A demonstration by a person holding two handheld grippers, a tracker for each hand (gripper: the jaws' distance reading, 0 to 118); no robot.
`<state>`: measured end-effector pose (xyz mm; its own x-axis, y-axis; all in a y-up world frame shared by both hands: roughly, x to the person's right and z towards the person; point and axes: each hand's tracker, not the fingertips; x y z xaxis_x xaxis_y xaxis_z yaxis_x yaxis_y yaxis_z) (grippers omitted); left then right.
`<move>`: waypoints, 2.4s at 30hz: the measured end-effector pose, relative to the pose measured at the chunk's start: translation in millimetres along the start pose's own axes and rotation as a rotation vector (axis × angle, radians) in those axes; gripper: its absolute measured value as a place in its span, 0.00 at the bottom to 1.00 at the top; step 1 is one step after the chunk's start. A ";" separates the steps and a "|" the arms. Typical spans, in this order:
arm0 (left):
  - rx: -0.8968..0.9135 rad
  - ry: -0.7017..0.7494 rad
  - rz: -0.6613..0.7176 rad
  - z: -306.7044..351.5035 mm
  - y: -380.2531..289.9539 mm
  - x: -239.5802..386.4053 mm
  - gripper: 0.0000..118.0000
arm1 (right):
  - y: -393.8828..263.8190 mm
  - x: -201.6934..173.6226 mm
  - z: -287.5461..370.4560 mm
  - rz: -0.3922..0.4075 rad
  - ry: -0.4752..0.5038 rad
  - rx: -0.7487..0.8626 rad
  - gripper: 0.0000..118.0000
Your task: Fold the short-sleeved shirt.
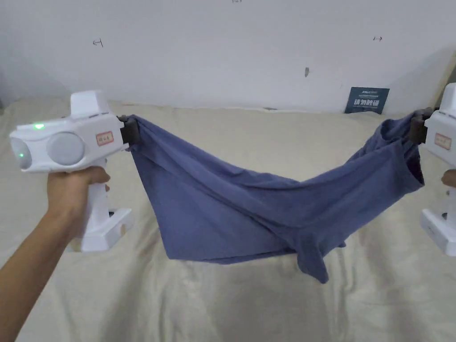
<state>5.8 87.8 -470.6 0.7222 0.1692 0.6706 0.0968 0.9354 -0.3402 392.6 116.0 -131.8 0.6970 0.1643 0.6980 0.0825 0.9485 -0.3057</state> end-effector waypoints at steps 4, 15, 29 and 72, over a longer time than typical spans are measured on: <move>0.070 0.087 -0.022 -17.2 62.4 -7.0 0.04 | 41.7 9.2 -23.1 -0.032 -0.008 0.042 0.03; 0.183 0.239 -0.040 -39.2 106.5 -28.8 0.04 | 55.7 -2.4 -57.6 -0.051 0.004 0.077 0.03; -0.148 0.289 -0.032 -23.0 -88.4 -91.1 0.04 | -127.7 -36.5 -63.9 -0.145 0.091 -0.249 0.03; -0.282 0.223 0.098 108.8 -231.1 -50.9 0.93 | -239.3 -67.6 115.9 -0.109 0.037 -0.283 0.89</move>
<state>-127.8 -103.2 -354.4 0.8658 0.1534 0.4764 0.1816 0.7906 -0.5847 243.1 -90.8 -30.8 0.6980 0.0510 0.7143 0.3499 0.8460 -0.4023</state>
